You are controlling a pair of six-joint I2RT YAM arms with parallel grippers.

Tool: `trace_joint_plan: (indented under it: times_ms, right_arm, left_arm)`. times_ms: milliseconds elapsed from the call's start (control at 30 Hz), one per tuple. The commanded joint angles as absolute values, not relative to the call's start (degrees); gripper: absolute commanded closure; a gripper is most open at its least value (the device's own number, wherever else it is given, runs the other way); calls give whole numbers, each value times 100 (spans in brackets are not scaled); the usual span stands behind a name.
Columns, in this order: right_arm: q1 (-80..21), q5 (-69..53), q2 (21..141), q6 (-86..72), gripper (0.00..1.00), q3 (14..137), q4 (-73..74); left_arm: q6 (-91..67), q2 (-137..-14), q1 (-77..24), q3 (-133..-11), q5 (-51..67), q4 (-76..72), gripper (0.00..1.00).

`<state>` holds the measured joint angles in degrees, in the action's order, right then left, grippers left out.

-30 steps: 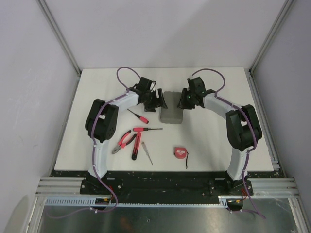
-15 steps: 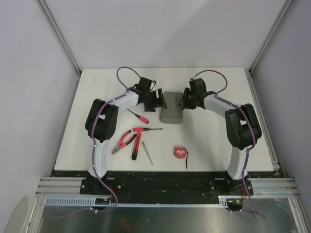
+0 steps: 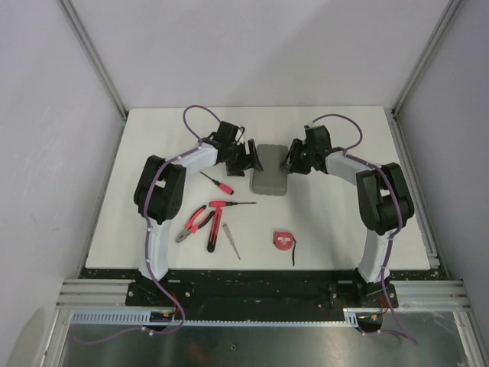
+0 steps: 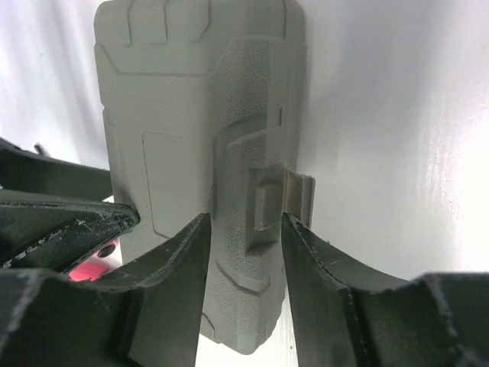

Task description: Pack the tool kit

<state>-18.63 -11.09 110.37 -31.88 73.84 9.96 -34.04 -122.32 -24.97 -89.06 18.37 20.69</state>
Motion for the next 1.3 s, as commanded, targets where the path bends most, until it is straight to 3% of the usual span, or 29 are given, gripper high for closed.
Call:
trace_joint_plan:
  times_ms: [0, 200, 433, 567, 700, 1000, 1267]
  right_arm:
    - [-1612, -2172, 11207, -3438, 50, 6949, 5]
    - [-1529, -2832, 11398, -3516, 46, 6760, -549]
    - [-1514, -2453, 10947, -3435, 47, 6752, -507]
    - [-1372, -2834, 11079, -3475, 47, 6750, -604]
    - [-1461, -3344, 11301, -3407, 41, 6754, -771]
    - [-1770, -4217, 10982, -3908, 41, 6754, -1733]
    - [-1682, -3577, 10527, -3848, 41, 6756, -1395]
  left_arm:
    - [-3159, -12428, -2448, -9026, 1808, 2380, 17]
    - [-3076, -12409, -2448, -9096, 1901, 2379, 15]
    - [-3025, -12346, -2443, -9167, 1816, 2373, 14]
    - [-3017, -12318, -2432, -9132, 1773, 2374, 14]
    - [-2895, -12241, -2419, -9158, 1777, 2369, 11]
    - [-2675, -12284, -2418, -9344, 2661, 2142, 10]
    - [-2681, -12180, -2402, -9251, 2411, 2114, 10]
